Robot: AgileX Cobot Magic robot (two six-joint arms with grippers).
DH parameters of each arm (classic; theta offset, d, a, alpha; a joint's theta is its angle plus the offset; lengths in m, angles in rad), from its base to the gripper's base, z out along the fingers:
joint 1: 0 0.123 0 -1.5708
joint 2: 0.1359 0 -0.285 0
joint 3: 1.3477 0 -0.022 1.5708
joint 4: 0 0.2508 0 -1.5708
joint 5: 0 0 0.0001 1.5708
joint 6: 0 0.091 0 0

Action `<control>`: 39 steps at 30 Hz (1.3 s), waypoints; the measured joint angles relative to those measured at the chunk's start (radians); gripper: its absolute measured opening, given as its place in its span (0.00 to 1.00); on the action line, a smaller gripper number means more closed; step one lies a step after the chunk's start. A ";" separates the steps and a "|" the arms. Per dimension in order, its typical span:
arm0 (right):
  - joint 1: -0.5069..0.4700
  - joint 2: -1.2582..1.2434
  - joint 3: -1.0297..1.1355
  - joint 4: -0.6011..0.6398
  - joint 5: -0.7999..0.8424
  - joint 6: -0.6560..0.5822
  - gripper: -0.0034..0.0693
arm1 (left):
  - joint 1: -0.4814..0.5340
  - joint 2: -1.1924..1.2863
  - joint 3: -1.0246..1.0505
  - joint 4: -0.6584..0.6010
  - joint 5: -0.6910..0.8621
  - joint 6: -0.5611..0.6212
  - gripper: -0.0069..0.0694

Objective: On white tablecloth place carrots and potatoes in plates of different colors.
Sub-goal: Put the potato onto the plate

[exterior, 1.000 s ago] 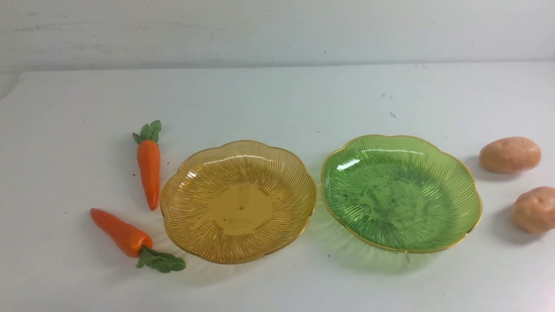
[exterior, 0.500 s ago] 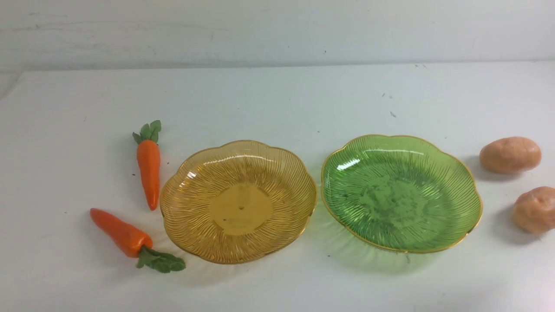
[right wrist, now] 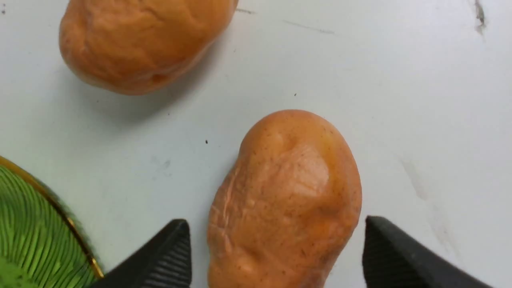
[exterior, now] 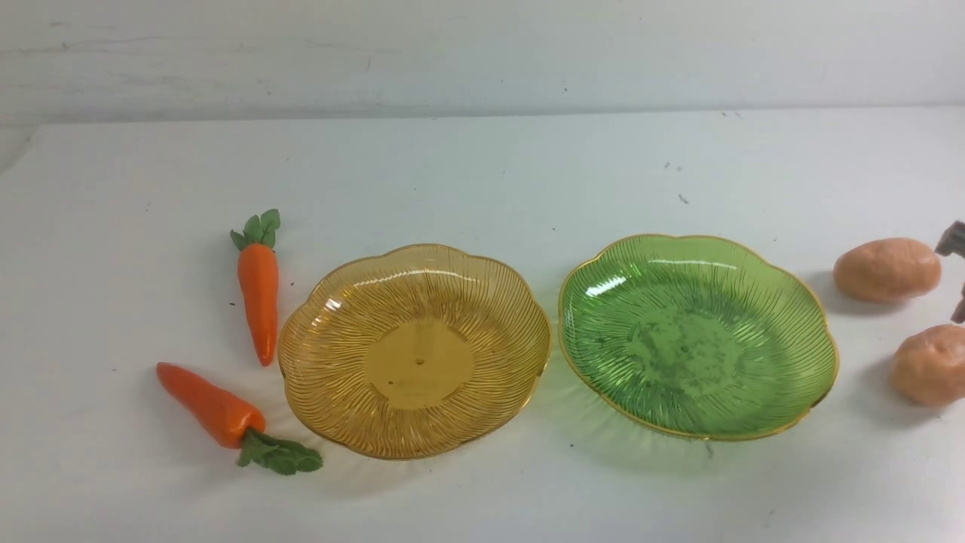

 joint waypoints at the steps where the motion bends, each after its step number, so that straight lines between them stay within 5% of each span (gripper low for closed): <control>1: 0.000 0.022 0.000 -0.001 -0.013 0.000 0.80 | 0.000 0.000 0.000 0.000 0.000 0.000 0.09; 6: 0.000 0.136 0.000 -0.003 -0.075 0.001 0.97 | 0.000 0.000 0.000 0.000 0.000 0.000 0.09; 13: 0.000 0.187 -0.007 -0.014 -0.068 -0.030 0.87 | 0.000 0.000 0.000 0.000 0.000 0.000 0.09; 18: -0.003 0.135 -0.099 -0.059 0.091 -0.216 0.82 | 0.000 0.000 0.000 0.000 0.000 0.000 0.09; 23: 0.006 0.032 -0.174 0.043 0.178 -0.326 0.82 | 0.000 0.000 0.000 0.000 0.000 0.000 0.09; 31: 0.184 -0.015 -0.190 0.326 0.086 -0.597 0.82 | 0.000 0.000 0.000 0.000 0.000 0.000 0.09; 39: 0.345 0.122 -0.190 0.285 0.010 -0.640 0.83 | 0.000 0.000 0.000 0.000 0.000 -0.001 0.09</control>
